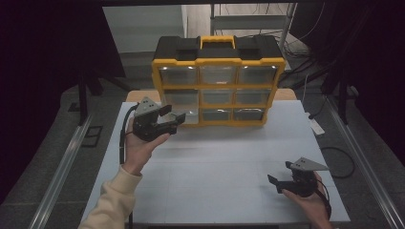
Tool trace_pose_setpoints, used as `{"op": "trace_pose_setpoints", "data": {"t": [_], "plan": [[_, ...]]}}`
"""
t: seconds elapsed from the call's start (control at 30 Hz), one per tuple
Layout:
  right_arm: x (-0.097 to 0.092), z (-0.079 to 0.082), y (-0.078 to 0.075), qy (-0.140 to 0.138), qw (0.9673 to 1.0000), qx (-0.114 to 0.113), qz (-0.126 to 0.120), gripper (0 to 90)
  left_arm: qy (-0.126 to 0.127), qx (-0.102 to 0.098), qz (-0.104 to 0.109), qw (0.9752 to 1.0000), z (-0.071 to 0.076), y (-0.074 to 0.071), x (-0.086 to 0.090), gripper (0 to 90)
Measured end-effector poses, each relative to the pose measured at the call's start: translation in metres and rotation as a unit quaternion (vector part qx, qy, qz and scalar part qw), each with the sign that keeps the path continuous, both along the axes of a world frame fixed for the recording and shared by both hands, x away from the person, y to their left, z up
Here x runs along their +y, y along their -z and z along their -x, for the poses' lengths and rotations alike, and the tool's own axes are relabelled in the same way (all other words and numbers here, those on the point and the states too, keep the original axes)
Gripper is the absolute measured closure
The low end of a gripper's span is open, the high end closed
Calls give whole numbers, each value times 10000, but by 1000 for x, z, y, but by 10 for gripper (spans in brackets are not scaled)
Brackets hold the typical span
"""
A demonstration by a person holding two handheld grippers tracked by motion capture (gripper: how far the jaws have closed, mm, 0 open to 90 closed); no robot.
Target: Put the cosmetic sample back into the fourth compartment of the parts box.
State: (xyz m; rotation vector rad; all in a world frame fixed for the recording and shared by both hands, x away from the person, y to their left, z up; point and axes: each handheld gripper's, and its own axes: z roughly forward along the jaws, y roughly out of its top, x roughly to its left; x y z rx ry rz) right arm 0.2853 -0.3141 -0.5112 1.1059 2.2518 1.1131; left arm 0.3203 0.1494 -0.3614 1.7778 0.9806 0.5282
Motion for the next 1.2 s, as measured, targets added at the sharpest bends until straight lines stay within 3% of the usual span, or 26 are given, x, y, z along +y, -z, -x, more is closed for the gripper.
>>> {"op": "trace_pose_setpoints", "data": {"t": [0.4, 0.53, 0.73, 1.2], "plan": [[0, 0, 0, -5, 10000, -1, 5, 119, -99, 13, -40, 9999, -13, -5, -3, 401], [0, 0, 0, -7, 10000, 7, 9, 119, -100, -67, -21, 9999, -21, -8, -2, 401], [0, 0, 0, -4, 10000, 17, -8, 119, -180, 25, 61, 9998, -36, -8, 0, 401], [0, -1, 1, -12, 10000, 30, 12, 119, -412, 287, -191, 9986, -63, 1, -3, 401]]}}
